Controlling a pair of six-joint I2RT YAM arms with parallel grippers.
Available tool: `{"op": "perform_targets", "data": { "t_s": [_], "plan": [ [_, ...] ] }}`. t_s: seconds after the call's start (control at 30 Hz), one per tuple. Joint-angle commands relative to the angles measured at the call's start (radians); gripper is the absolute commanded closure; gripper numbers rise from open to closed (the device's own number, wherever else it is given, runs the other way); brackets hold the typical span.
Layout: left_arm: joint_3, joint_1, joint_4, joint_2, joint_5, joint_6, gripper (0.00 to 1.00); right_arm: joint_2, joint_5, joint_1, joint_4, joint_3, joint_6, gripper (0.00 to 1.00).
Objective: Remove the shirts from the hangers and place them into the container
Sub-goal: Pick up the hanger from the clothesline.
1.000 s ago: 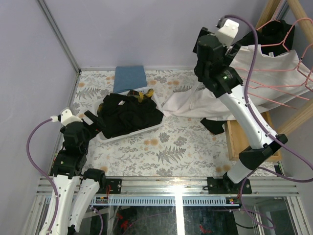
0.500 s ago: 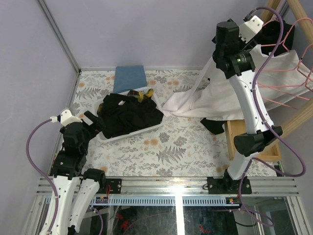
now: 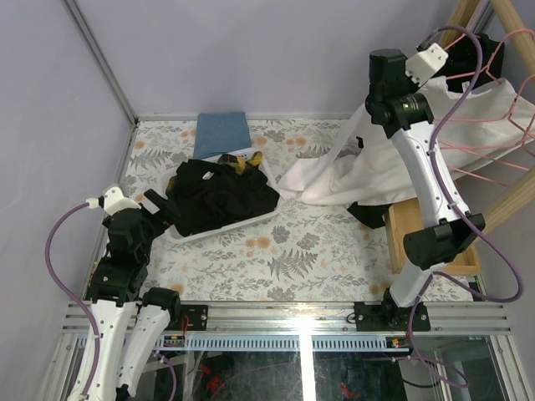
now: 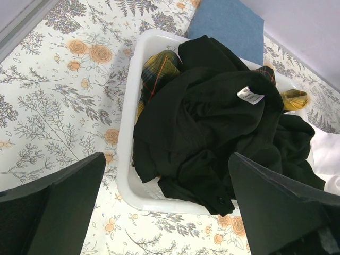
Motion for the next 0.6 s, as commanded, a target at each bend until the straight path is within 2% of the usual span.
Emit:
{"op": "perform_targets", "data": {
  "t_s": [0.0,0.07,0.17,0.27,0.57],
  "plan": [
    [-0.007,0.005,0.057,-0.008,0.012,0.017,0.0,-0.132,0.027,-0.004,0.141,-0.117,-0.015,0.71],
    [-0.007,0.005,0.057,-0.008,0.014,0.017,0.0,-0.165,0.031,-0.004,0.168,-0.146,-0.049,0.79],
    [-0.007,0.004,0.057,-0.006,0.015,0.017,0.0,-0.193,0.045,-0.002,0.189,-0.164,-0.084,0.8],
    [-0.006,0.005,0.057,-0.006,0.013,0.018,0.0,-0.222,0.042,-0.001,0.233,-0.192,-0.131,0.89],
    [-0.006,0.005,0.056,-0.003,0.011,0.017,0.0,-0.304,0.039,0.069,0.285,-0.23,-0.192,0.91]
  ]
}}
